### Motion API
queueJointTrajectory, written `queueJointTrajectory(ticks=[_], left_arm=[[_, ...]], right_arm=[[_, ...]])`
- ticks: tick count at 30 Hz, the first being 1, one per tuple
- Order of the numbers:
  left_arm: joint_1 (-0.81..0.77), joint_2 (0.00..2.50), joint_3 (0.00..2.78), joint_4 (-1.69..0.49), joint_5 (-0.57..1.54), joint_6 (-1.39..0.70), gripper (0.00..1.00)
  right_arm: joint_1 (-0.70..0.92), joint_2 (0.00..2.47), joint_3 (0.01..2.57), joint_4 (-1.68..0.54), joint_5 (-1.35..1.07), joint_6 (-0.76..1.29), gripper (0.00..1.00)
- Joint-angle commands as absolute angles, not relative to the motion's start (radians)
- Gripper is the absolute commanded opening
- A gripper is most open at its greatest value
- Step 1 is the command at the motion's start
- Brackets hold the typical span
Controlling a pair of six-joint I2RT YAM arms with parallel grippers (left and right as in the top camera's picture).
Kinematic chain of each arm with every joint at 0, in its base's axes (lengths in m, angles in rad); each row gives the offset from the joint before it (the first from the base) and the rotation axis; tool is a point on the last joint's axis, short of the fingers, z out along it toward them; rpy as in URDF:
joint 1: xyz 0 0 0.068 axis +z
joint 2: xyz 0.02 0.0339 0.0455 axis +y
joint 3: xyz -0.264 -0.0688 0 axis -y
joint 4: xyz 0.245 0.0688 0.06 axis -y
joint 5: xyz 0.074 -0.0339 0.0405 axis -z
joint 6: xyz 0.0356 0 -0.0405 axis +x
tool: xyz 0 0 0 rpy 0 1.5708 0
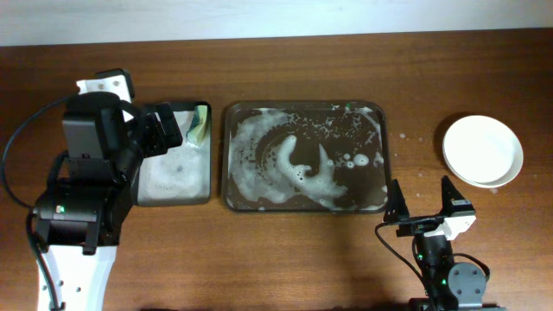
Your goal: Clean dirty plates on tray and stack at the side
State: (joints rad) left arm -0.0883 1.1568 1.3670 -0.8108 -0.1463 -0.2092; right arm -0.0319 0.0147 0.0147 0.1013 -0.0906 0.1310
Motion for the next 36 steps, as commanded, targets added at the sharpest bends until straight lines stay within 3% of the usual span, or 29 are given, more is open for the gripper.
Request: queueJointTrajectory(ticks=[1, 36], left_arm=[[-0.087, 1.163, 1.379, -0.809, -0.143, -0.211, 0.99], [-0.087, 1.163, 1.379, -0.826, -0.159, -0.211, 0.99]], right_arm=[[-0.032, 0.003, 0.006, -0.003, -0.068, 0.135, 0.98], [-0.032, 0.004, 0.006, -0.072, -0.082, 0.135, 0.98]])
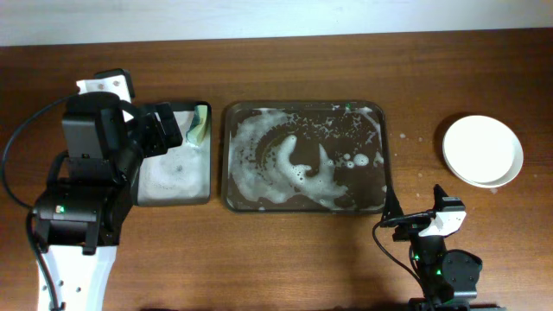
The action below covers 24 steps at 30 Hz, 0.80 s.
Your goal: Clean dirty plates on tray and stack at the side
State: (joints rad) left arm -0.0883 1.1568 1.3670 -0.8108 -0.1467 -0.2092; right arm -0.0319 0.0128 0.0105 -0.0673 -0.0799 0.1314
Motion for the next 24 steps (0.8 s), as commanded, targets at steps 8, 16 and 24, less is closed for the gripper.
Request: queueJointTrajectory(ticks=[8, 16, 24], left_arm=[[-0.008, 0.966, 1.167, -0.733, -0.150, -0.206, 0.99], [0.083, 0.541, 0.621, -0.296, 0.031, -0.060, 0.99], [0.084, 0.213, 0.273, -0.161, 0.036, -0.013, 0.99]], right_arm=[[-0.032, 0.004, 0.006, -0.072, -0.082, 0.135, 0.98], [-0.032, 0.004, 0.006, -0.072, -0.082, 0.135, 0.98], [-0.032, 0.004, 0.006, -0.072, -0.082, 0.135, 0.98]])
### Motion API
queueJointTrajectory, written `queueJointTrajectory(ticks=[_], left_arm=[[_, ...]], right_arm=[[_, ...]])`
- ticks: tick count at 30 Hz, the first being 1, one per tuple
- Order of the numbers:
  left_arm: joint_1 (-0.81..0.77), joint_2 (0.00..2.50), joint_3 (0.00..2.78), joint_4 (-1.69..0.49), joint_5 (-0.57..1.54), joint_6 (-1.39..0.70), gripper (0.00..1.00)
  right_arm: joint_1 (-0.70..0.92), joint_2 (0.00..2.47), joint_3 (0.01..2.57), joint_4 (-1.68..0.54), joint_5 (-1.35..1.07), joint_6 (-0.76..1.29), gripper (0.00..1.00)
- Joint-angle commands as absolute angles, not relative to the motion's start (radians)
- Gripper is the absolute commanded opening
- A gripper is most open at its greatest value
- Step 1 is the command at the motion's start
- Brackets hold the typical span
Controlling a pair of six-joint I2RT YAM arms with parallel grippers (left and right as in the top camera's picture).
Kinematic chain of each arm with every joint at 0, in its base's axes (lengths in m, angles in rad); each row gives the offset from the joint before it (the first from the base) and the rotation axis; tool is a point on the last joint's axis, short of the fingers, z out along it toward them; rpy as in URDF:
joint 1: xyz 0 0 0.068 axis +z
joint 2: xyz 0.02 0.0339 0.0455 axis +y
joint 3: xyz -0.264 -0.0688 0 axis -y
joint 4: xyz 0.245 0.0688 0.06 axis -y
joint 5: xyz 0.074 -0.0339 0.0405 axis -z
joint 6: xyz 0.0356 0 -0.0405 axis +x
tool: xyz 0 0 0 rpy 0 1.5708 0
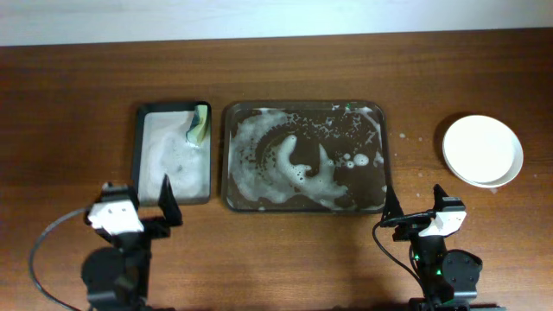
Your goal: Clean dirty plates on tray and stack at the side
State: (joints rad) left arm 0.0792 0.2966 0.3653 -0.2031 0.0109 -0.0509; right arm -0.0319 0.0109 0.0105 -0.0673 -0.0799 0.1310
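The dark tray (373, 117) at the table's middle holds foamy water, and no plate shows in it. White plates (482, 151) sit stacked at the far right. My left gripper (136, 188) is drawn back to the near edge, just below the soap basin, open and holding nothing. My right gripper (415, 195) is at the near edge below the tray's right corner, also open and holding nothing.
A smaller basin (140, 155) of soapy water stands left of the tray, with a yellow-green sponge (199, 128) in its far right corner. A few water drops (406, 138) lie on the wood between tray and plates.
My left arm, which stood over the left side of the soap basin, is now pulled back to the near edge with its gripper open. The right arm has not moved.
At first my left arm hung over the soap basin and my right gripper stood open near the front edge. The right gripper then sat slightly further back and narrower. Now the left arm is back at the near edge too. Tray, sponge and plates stayed put.
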Motion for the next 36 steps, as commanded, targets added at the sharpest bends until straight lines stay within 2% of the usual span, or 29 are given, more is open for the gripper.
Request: queueJointTrajectory(ticks=[1, 11, 15, 24, 31, 36], left_arm=[[0.083, 0.193, 0.246, -0.142, 0.036, -0.013, 0.99], [0.065, 0.003, 0.119, -0.089, 0.039, -0.006, 0.99], [0.065, 0.005, 0.115, -0.075, 0.046, -0.006, 0.99], [0.065, 0.005, 0.020, 0.105, 0.091, 0.043, 0.99], [0.066, 0.005, 0.009, -0.064, 0.090, 0.063, 0.99], [0.066, 0.005, 0.009, -0.073, 0.090, 0.062, 0.99]], right_arm=[[-0.032, 0.004, 0.006, -0.072, -0.082, 0.135, 0.98], [-0.032, 0.004, 0.006, -0.072, -0.082, 0.135, 0.98], [-0.032, 0.004, 0.006, -0.072, -0.082, 0.135, 0.98], [-0.032, 0.004, 0.006, -0.072, -0.082, 0.135, 0.98], [-0.032, 0.004, 0.006, -0.072, -0.082, 0.135, 0.98], [-0.032, 0.005, 0.006, -0.072, -0.082, 0.135, 0.98]])
